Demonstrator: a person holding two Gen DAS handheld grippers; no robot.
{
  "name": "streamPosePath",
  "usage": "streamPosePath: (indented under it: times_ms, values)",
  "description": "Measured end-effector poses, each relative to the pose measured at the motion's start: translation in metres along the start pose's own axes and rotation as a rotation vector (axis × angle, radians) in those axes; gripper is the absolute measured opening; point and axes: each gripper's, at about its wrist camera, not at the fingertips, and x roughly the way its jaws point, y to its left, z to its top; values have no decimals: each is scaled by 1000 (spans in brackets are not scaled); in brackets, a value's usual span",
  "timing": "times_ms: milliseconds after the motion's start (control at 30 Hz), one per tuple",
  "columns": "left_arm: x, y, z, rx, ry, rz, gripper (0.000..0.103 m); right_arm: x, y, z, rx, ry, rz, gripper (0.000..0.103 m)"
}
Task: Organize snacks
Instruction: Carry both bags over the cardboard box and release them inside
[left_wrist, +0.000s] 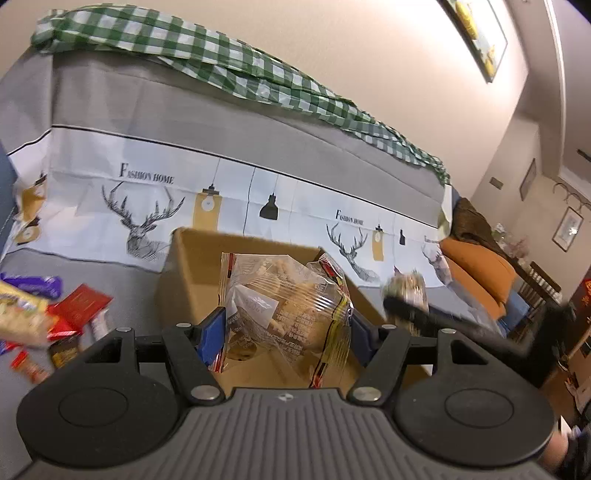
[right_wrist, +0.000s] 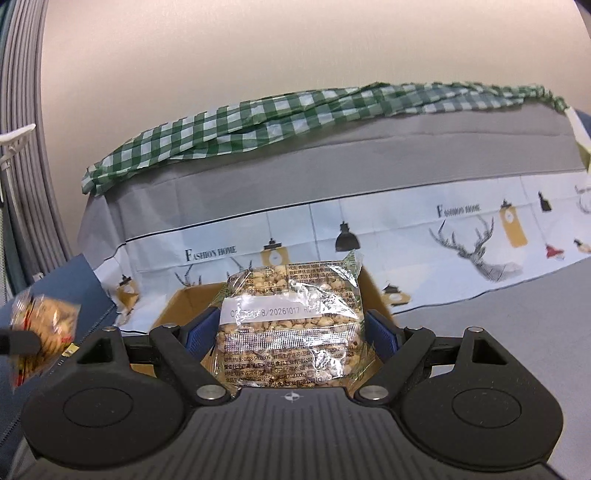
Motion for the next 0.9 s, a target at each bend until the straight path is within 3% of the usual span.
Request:
streamPosePath:
  times_ms: [133, 233, 367, 900]
  values:
    - [29, -29, 15, 78, -57, 7, 72, 2, -3, 4, -18, 17, -31, 84]
    - [36, -42, 1, 131, -102, -9, 72, 1, -7, 7, 11, 34, -41, 84]
    - [53, -52, -20, 203, -33, 11, 72, 2, -8, 9, 19, 56, -43, 84]
    - [69, -45, -11, 155, -41, 18, 72, 23, -11, 7, 60, 113, -136, 85]
